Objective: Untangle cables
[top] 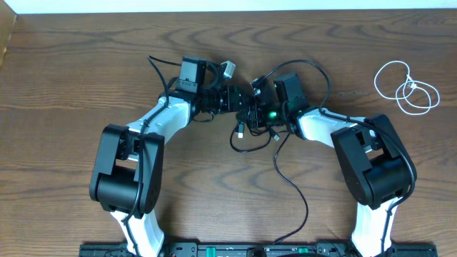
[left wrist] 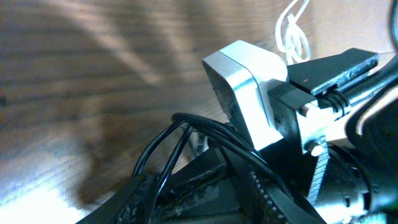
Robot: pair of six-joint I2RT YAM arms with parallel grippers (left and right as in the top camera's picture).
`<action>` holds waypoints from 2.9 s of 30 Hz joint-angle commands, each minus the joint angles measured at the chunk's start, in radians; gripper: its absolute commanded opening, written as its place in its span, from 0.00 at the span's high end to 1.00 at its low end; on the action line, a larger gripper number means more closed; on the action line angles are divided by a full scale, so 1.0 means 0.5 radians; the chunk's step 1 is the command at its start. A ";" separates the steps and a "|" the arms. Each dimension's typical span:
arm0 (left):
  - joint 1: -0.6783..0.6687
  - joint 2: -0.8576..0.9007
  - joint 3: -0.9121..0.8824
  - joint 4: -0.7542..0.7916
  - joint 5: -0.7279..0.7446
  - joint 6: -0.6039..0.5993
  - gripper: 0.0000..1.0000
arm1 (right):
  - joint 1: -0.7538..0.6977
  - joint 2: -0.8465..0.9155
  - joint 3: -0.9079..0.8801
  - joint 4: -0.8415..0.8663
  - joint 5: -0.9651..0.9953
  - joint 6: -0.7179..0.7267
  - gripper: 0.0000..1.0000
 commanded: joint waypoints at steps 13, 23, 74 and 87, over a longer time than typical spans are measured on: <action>0.034 0.000 -0.042 -0.246 -0.130 0.014 0.43 | -0.084 -0.014 0.060 -0.089 -0.055 0.297 0.99; 0.172 -0.004 -0.042 -0.262 0.363 0.070 0.44 | -0.091 -0.014 0.060 -0.064 -0.192 0.167 0.99; -0.041 0.002 -0.045 -0.561 -0.986 0.343 0.90 | -0.266 -0.019 0.060 0.111 -0.660 0.104 0.99; -0.041 0.004 -0.049 -0.561 -0.986 0.452 0.90 | -0.560 -0.019 0.060 0.252 -0.588 0.499 0.99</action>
